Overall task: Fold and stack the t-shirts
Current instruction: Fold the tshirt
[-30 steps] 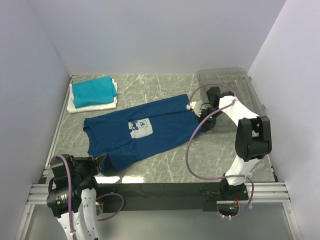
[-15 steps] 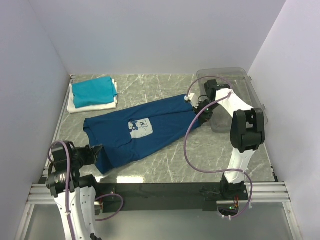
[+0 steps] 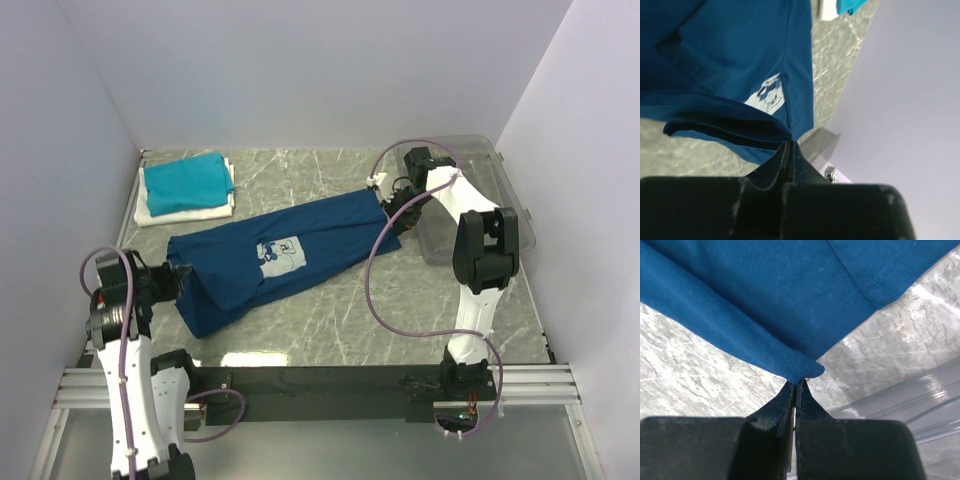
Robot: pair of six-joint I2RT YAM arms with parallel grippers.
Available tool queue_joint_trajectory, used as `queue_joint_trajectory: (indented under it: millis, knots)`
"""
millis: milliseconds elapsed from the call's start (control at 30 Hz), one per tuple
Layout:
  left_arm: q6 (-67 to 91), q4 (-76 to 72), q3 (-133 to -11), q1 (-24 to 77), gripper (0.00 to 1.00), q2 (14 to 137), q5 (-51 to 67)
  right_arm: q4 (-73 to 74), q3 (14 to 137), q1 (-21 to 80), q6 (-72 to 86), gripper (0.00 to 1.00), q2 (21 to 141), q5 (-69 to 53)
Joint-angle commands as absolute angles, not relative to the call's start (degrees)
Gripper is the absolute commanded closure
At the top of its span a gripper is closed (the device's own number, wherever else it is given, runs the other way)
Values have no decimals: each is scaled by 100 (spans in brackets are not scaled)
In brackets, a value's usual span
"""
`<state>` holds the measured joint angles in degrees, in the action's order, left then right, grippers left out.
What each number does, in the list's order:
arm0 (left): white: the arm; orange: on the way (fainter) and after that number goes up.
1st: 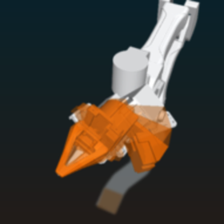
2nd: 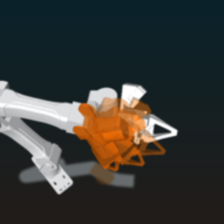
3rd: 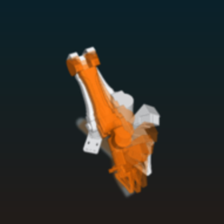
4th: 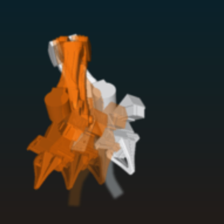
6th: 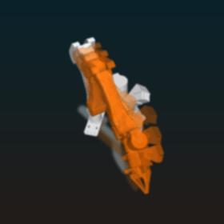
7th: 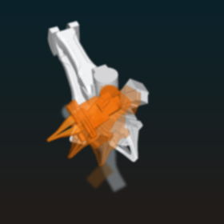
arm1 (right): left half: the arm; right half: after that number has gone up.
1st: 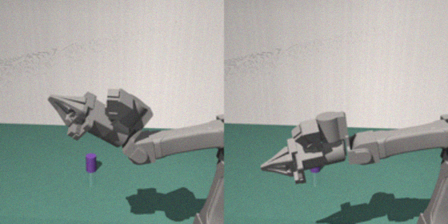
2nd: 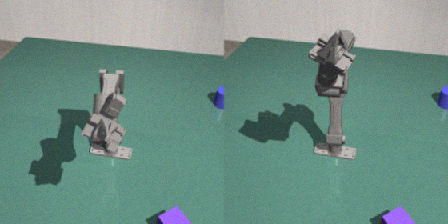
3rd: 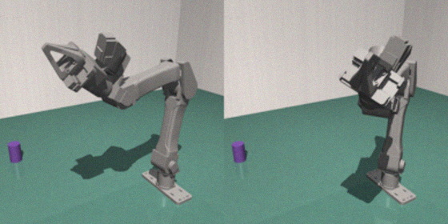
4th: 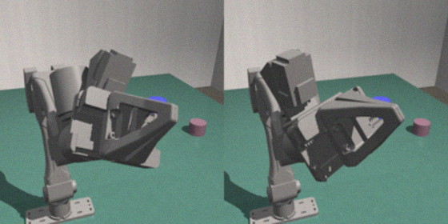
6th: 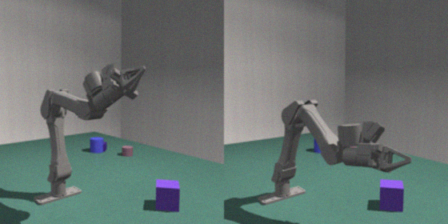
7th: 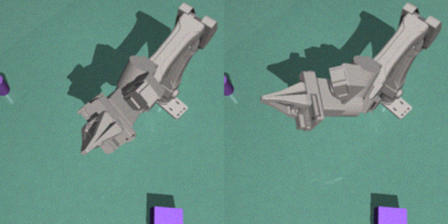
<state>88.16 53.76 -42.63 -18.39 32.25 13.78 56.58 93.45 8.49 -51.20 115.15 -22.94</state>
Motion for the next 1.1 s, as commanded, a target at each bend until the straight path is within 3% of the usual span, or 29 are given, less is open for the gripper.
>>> queue_joint_trajectory:
  millis: [0, 467, 1067]
  knots:
    - [8474, 4660, -4631, -1846, 100, 3603, 1081, 5616, 9598, 879, -5001, 100, 11584, -2215]
    - [7744, 3534, -5089, -1846, 100, 5246, 1257, 5809, 9229, 879, -5247, 100, 11382, -2320]
    - [7401, 3182, -5326, -1846, 100, 5853, 1248, 5915, 8244, 853, -5274, 100, 10336, -2883]
